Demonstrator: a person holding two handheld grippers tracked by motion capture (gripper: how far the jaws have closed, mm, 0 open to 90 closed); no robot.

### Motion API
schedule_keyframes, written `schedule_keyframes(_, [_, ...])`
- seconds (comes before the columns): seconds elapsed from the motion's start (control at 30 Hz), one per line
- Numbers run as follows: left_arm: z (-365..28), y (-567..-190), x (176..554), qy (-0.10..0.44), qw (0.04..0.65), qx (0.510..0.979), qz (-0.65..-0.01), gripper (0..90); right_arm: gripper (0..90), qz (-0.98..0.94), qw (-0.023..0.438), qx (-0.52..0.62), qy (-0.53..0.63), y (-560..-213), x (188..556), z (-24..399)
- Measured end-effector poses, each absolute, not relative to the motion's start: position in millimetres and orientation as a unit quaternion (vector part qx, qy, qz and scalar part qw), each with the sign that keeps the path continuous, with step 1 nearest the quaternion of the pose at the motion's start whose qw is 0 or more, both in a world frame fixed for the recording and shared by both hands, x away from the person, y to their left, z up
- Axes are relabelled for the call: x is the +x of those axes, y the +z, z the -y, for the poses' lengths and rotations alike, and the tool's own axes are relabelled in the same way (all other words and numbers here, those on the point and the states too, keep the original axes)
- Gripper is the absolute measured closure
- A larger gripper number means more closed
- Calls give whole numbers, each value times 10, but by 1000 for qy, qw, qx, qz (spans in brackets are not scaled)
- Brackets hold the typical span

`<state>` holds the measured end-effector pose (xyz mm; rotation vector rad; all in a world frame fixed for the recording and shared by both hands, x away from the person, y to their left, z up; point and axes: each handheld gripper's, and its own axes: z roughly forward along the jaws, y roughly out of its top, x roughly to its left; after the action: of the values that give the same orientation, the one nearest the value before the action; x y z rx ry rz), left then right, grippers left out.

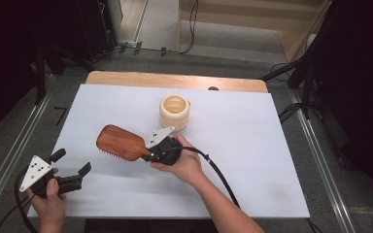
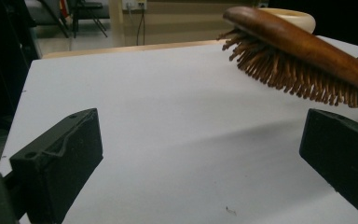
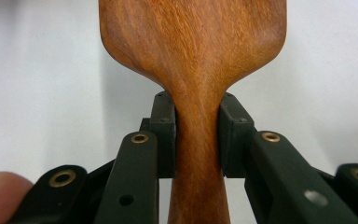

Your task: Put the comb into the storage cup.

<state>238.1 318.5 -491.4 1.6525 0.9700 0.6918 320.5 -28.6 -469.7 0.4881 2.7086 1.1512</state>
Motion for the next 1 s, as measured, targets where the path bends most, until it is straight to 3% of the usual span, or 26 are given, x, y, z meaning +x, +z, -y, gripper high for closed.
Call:
schedule_keyframes(0.53, [-3055,-4802,2346,292,535,689,-391,0,697,-876,97,188,434,-4668,3079,587])
schedule_keyframes(1.0, [-2757,-4596,2307,263,568,685,-374,0,697,-856,117,205,461,-4652,2923,882])
